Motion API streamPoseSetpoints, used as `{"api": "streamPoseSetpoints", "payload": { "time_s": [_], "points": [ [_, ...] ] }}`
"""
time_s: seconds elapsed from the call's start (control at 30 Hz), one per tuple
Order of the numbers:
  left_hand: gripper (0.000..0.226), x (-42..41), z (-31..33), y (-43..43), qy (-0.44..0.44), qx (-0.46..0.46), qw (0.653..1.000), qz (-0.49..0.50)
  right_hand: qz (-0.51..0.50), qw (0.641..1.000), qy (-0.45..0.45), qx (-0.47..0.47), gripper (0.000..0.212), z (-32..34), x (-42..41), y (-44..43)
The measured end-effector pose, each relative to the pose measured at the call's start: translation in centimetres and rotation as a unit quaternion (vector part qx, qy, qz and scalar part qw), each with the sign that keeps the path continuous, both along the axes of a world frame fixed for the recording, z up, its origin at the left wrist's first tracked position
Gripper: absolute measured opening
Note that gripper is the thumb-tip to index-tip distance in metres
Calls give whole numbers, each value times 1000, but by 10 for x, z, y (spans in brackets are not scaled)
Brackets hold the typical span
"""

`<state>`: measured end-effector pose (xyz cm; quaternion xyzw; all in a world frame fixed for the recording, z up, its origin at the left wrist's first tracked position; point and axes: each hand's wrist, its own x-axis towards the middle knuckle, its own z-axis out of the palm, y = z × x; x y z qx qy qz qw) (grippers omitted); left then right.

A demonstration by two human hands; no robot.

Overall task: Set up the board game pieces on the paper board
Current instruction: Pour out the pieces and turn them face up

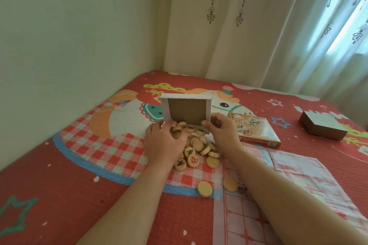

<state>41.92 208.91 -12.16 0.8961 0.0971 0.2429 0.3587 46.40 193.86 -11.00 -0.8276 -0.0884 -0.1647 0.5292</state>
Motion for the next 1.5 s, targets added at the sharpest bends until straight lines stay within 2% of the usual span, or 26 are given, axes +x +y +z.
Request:
{"api": "streamPoseSetpoints", "payload": {
  "time_s": [0.1,0.4,0.47,0.63,0.77,0.9,0.97,1.03,1.13,1.3,1.4,1.5],
  "points": [
    [52,2,-1,0,23,-3,1000,-9,-30,999,0,39,10,1,3,-1],
    [54,1,1,3,30,-66,997,-2,-23,996,-22,80,11,9,4,8],
    [55,1,1,3,33,-60,998,-3,-41,993,2,111,5,8,9,8],
    [56,3,-3,4,45,-27,999,-12,-103,981,82,142,28,5,26,3],
    [54,5,-5,5,61,6,998,-19,-105,964,202,140,20,8,49,2],
    [47,5,-6,5,72,57,995,-26,-116,957,237,125,53,14,58,1],
    [52,6,-6,6,88,77,993,-33,-103,958,230,139,60,15,57,1],
    [58,7,-6,5,105,85,990,-41,-91,972,201,81,60,16,53,1],
    [64,5,-4,4,124,104,985,-61,-73,982,149,-86,58,13,49,2],
    [61,6,-6,2,131,122,979,-102,-72,948,84,-298,32,3,53,12],
    [59,6,-6,2,126,122,979,-102,-81,924,61,-369,28,0,57,16],
    [56,5,-6,2,119,122,980,-102,-96,916,66,-383,25,-1,66,18]
  ]
}}
